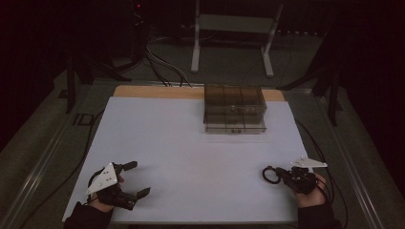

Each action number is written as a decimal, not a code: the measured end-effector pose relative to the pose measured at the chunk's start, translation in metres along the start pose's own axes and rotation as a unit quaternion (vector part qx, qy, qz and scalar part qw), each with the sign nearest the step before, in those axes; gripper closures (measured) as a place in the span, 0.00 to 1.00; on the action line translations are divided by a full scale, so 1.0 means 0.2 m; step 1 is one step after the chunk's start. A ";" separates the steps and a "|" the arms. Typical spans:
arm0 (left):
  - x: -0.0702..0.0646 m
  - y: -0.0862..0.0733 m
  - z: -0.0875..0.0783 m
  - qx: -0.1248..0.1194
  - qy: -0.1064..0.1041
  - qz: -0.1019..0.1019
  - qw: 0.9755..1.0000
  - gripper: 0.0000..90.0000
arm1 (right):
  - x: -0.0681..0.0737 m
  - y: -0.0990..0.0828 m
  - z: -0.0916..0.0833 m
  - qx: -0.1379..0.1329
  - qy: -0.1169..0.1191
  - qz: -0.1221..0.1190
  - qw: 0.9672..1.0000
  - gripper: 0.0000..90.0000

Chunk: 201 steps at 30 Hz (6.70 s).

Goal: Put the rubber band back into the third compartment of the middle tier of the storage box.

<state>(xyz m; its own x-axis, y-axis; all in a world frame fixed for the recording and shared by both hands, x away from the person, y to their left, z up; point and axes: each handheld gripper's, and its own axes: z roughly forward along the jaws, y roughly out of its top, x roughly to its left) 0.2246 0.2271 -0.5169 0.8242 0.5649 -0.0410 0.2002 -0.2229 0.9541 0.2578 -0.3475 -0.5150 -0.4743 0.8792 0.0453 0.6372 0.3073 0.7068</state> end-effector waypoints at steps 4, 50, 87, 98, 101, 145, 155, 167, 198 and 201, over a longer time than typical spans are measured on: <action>0.00 0.00 0.00 0.002 -0.001 0.001 1.000 0.00 | 0.01 0.03 -0.01 -0.005 0.003 0.002 1.000 0.97; 0.00 0.00 -0.01 -0.001 0.000 0.002 1.000 0.00 | 0.06 0.49 0.16 -0.010 0.008 -0.038 0.999 0.97; 0.00 0.00 0.00 0.001 -0.002 0.001 1.000 0.00 | -0.03 0.71 0.15 -0.020 -0.001 -0.038 0.999 0.97; 0.00 0.00 -0.01 -0.001 -0.002 -0.001 1.000 0.00 | -0.09 0.80 0.18 -0.021 -0.018 -0.040 0.999 0.97; -0.01 0.00 -0.01 0.000 -0.002 0.001 1.000 0.00 | -0.11 0.81 0.18 -0.022 -0.020 -0.038 0.999 0.97; -0.01 0.00 -0.01 0.002 -0.002 0.004 1.000 0.00 | -0.24 0.89 0.43 0.002 -0.016 -0.025 1.000 0.96; -0.01 0.00 0.00 0.002 -0.002 0.004 1.000 0.00 | -0.26 0.86 0.52 0.017 -0.018 -0.026 0.999 0.96; -0.01 0.00 0.00 0.002 -0.002 0.005 1.000 0.00 | -0.25 0.86 0.57 0.044 -0.026 -0.039 0.998 0.96; -0.01 0.00 0.00 0.002 -0.004 0.004 1.000 0.00 | -0.19 0.90 0.64 0.125 -0.064 -0.078 0.987 0.96; -0.01 0.00 0.00 0.001 -0.004 0.004 1.000 0.00 | -0.18 0.90 0.65 0.131 -0.066 -0.079 0.986 0.96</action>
<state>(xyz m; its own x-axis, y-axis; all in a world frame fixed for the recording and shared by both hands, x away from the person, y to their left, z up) 0.2229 0.2269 -0.5175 0.8297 0.5571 -0.0360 0.1954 -0.2294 0.9535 0.4684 -0.2774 -0.4811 -0.5081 0.8474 -0.1541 0.7051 0.5120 0.4905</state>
